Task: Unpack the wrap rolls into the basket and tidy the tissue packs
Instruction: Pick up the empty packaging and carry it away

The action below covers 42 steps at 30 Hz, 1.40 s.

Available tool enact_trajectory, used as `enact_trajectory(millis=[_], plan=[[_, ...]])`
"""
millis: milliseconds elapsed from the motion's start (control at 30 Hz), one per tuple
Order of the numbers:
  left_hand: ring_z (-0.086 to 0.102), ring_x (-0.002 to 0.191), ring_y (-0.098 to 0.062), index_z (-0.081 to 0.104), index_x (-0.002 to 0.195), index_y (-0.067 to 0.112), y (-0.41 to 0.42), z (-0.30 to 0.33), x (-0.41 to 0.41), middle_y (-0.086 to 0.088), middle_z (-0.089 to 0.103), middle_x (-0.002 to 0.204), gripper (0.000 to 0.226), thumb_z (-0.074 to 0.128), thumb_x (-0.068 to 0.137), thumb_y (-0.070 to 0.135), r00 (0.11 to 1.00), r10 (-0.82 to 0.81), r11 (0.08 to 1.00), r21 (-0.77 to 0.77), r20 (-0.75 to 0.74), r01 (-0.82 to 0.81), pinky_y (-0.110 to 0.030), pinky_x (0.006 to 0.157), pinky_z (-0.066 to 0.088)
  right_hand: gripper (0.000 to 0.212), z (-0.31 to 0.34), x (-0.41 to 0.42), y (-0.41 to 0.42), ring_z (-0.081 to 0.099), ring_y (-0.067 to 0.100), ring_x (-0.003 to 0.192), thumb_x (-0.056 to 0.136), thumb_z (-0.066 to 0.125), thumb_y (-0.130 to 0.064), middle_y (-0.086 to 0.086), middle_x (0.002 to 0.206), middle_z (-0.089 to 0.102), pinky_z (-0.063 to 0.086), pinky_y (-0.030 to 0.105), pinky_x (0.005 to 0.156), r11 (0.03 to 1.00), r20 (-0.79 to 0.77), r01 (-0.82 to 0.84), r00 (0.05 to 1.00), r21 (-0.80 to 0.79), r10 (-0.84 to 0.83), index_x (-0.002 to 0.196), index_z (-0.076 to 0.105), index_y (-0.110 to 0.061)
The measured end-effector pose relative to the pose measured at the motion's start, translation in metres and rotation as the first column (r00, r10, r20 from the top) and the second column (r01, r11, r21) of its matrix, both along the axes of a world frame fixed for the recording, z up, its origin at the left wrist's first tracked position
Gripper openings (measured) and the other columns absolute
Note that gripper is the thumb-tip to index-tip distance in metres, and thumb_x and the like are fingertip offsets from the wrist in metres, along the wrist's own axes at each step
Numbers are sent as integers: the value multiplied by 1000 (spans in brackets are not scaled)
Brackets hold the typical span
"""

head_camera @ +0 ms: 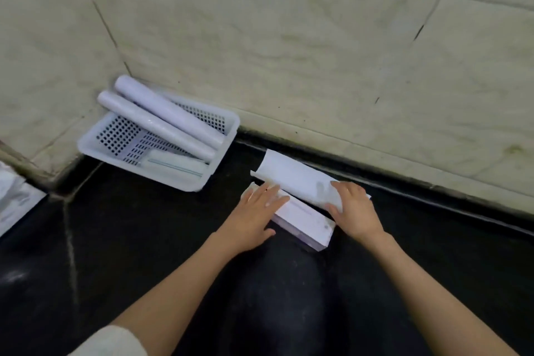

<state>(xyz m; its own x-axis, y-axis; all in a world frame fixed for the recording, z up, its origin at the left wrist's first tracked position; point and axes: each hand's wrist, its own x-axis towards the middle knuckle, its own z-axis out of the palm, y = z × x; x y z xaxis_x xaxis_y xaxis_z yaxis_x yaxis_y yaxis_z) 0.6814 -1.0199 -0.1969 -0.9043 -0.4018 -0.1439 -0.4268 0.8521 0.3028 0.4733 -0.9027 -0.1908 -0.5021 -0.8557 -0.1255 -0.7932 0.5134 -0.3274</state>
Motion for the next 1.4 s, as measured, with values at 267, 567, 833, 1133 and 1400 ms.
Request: enact_trajectory(millis=[267,567,833,1133,1400], plan=[[5,145,-22,19,144,30,5,-27,-48,-3,20,153,70,57,86,25,993,2,1000,-21,119,1,-46,118,-1,63,-48,-51,-23,17,29,140,81,53,-59,10,149,26,10,55,113,942,37,-164,986,292,161,133,39,-28],[36,125,-22,29,137,26,19,-31,-36,-3,39,131,62,58,82,36,985,115,993,-44,132,-110,-44,118,11,43,-45,-45,2,47,29,109,84,55,-41,9,116,48,37,42,88,978,-185,-152,967,140,177,119,50,-17],[46,108,-21,33,131,23,84,-26,-20,0,41,119,65,60,78,50,986,167,976,140,19,-168,-33,89,39,35,-4,-8,129,55,30,92,86,57,-34,10,111,49,45,35,68,955,-126,298,947,-3,-296,112,53,-11],[45,113,-22,37,130,22,198,3,-36,-1,47,119,61,61,79,46,974,-195,898,377,-120,226,-40,96,41,33,10,131,321,60,30,79,83,62,-33,4,110,49,41,31,58,579,-43,810,578,-92,-815,109,53,-17],[45,116,-20,36,131,26,377,22,-15,2,46,122,63,60,78,47,756,-645,665,403,-116,629,-41,97,42,33,22,264,488,61,35,78,84,60,-36,2,113,50,46,37,62,96,-7,986,96,-133,-995,110,49,-19]])
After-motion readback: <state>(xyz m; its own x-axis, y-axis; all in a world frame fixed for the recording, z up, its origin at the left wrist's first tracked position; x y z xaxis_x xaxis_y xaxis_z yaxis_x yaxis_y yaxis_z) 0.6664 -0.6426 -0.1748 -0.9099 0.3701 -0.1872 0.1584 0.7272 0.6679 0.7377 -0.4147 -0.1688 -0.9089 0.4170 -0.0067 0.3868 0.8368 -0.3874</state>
